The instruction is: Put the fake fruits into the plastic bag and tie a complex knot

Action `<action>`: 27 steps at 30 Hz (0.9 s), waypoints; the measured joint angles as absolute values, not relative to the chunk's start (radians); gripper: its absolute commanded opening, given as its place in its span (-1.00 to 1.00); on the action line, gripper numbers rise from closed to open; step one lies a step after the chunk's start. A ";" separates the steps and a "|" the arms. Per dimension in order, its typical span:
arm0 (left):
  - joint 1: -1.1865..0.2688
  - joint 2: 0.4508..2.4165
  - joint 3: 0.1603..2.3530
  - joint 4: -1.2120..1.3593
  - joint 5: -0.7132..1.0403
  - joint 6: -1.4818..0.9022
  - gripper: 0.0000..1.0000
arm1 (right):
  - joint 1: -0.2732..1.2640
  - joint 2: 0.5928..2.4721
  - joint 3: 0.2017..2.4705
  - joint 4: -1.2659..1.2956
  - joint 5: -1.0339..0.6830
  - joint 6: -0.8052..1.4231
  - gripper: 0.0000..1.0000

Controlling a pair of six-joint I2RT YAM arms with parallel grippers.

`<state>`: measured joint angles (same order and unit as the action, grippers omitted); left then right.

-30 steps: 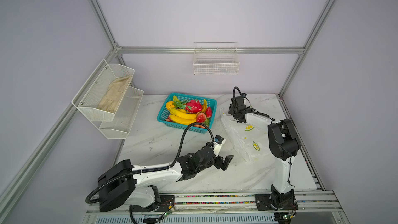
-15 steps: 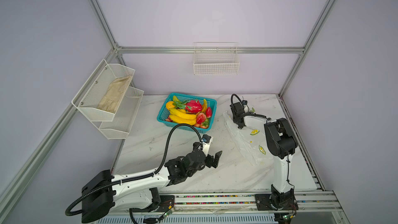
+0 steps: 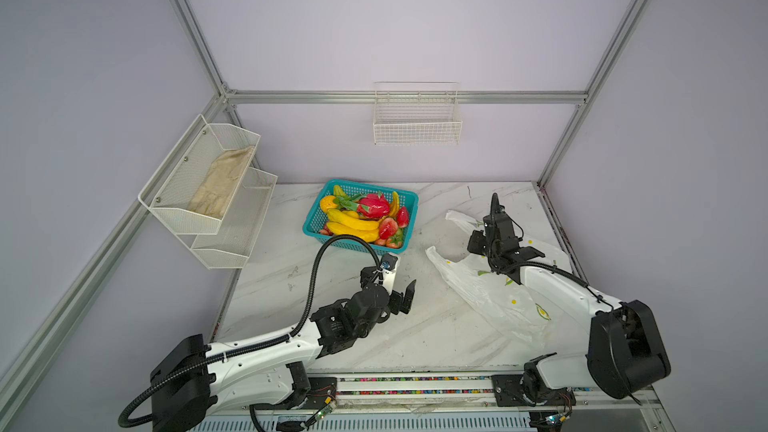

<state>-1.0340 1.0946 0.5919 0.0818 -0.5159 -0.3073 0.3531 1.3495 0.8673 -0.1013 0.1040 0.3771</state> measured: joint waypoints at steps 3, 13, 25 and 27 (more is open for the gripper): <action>-0.997 1.140 0.595 0.089 -0.466 -0.291 0.99 | 0.353 1.330 0.882 -0.101 -0.002 0.357 -1.00; -0.953 1.222 0.673 0.080 -0.120 -0.003 1.00 | 0.353 1.333 0.926 -0.158 -0.239 0.281 -1.00; -0.834 1.377 0.804 0.025 0.213 0.373 0.87 | 0.353 1.295 0.926 -0.208 -0.332 0.255 -1.00; -0.817 1.412 0.804 0.037 0.255 0.431 0.86 | 0.353 1.288 0.926 -0.219 -0.332 0.250 -1.00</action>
